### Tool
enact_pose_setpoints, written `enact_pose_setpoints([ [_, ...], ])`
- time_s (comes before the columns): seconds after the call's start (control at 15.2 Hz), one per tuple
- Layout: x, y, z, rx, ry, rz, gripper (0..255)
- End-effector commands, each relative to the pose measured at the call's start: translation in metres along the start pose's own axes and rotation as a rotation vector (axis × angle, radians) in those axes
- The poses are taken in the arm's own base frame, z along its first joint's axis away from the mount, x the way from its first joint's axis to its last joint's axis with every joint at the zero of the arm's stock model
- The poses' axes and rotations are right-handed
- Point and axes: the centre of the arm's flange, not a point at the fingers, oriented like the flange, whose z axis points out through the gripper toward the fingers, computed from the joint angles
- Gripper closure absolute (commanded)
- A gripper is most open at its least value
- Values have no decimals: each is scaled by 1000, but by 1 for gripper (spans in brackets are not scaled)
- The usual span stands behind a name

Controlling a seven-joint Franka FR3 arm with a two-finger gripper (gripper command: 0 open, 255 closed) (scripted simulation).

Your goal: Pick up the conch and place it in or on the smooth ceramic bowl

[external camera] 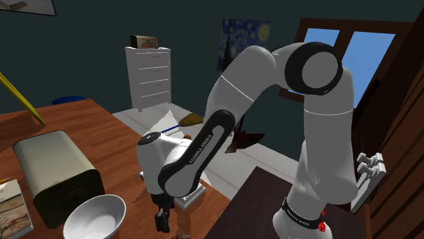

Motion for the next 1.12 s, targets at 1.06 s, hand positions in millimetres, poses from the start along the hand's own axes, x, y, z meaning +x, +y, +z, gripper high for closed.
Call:
enact_pose_setpoints([
  [1.06,21,-32,90,4,-36,-94,0],
])
